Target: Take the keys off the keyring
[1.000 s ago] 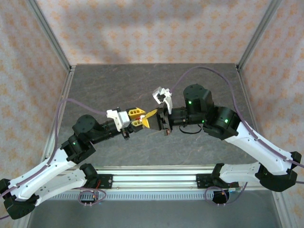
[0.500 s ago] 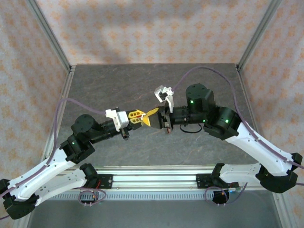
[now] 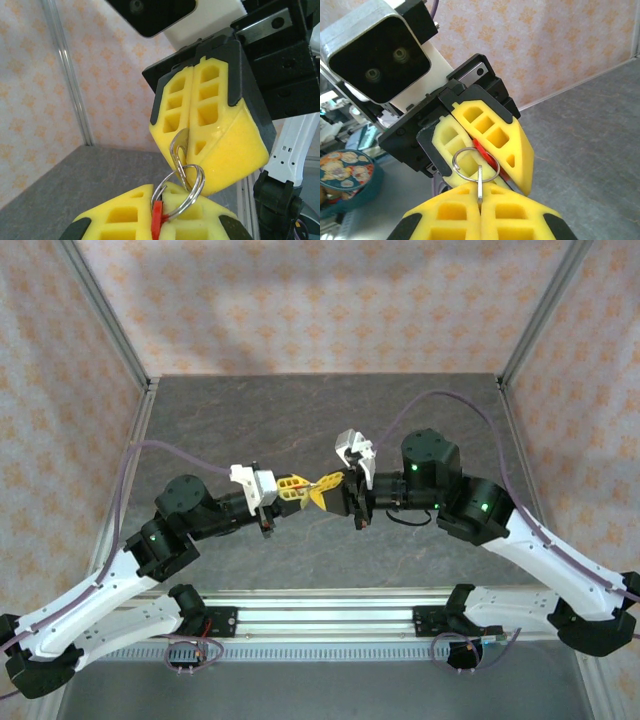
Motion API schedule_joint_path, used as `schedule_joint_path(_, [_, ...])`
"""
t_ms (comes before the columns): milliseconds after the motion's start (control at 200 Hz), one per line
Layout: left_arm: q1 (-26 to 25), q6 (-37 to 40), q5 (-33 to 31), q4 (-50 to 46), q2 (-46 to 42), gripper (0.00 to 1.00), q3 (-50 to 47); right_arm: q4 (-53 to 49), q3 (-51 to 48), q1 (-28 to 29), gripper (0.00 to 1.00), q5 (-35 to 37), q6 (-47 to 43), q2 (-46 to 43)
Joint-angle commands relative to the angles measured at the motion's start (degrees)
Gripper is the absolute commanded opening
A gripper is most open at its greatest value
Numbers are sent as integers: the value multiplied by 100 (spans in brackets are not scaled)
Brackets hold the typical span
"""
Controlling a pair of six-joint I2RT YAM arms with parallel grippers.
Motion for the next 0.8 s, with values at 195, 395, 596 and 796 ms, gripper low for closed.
schedule_joint_path(195, [5, -258, -73, -326, -39, 0, 441, -30, -115, 572, 0, 808, -1613, -309])
schedule_joint_path(395, [8, -319, -69, -552, 22, 0, 572, -370, 37, 915, 0, 1007, -2286, -214])
schedule_joint_path(596, [13, -376, -113, -748, 76, 0, 689, -660, 81, 1162, 0, 1130, -2749, -186])
schedule_joint_path(796, [10, -398, -78, -895, 162, 0, 807, -1171, 284, 1558, 0, 1499, -3296, 14])
